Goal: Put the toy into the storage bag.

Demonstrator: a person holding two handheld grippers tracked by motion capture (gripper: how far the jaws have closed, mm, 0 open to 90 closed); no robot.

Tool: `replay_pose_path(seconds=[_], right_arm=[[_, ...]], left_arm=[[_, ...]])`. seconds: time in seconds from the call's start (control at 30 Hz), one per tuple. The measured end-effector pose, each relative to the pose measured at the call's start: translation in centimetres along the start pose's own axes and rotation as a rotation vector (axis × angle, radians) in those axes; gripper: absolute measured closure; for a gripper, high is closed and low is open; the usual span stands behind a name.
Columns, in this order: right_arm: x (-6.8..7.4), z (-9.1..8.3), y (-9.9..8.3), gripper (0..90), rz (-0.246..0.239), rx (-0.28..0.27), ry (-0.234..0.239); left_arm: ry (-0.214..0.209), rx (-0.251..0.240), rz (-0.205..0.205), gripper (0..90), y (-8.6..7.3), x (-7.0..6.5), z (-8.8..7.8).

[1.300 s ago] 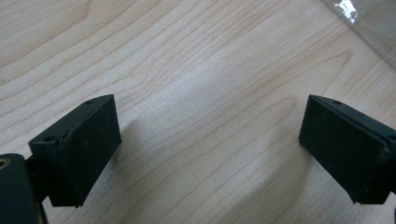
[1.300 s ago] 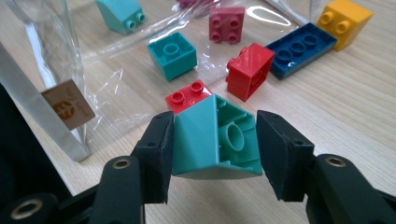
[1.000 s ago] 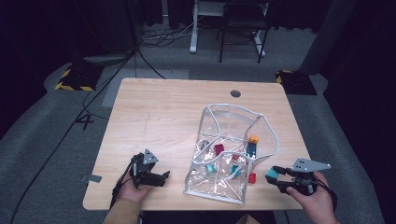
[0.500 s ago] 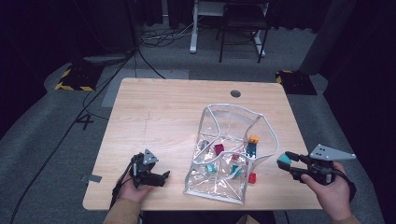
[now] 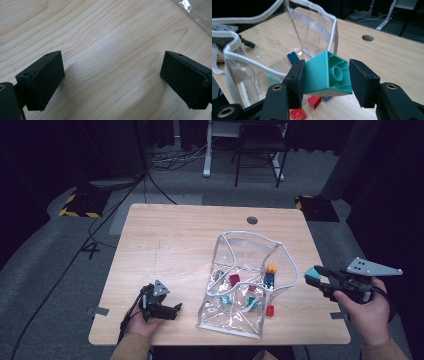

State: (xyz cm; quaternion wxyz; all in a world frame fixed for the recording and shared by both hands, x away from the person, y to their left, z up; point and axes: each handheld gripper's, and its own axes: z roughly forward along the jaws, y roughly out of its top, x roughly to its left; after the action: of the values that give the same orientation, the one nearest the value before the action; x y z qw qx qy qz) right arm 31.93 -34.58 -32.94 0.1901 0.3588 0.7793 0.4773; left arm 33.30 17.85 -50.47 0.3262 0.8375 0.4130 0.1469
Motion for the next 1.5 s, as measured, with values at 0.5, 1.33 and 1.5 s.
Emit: replay_pose_path(seconds=[0.5, 1.33, 1.5], right_arm=[[1.5, 0.8, 4.6, 48.9, -0.063, -0.043, 0.042], [3.7, 10.0, 9.0, 48.9, -0.090, 0.058, 0.179], [4.0, 12.0, 9.1, 48.9, -0.092, 0.090, 0.189]], left_arm=[[0.000, 0.000, 0.000, 5.5, 0.0, 0.0, 0.0], [0.000, 0.000, 0.000, 5.5, 0.0, 0.0, 0.0], [0.000, 0.001, 0.000, 5.5, 0.0, 0.0, 0.0]])
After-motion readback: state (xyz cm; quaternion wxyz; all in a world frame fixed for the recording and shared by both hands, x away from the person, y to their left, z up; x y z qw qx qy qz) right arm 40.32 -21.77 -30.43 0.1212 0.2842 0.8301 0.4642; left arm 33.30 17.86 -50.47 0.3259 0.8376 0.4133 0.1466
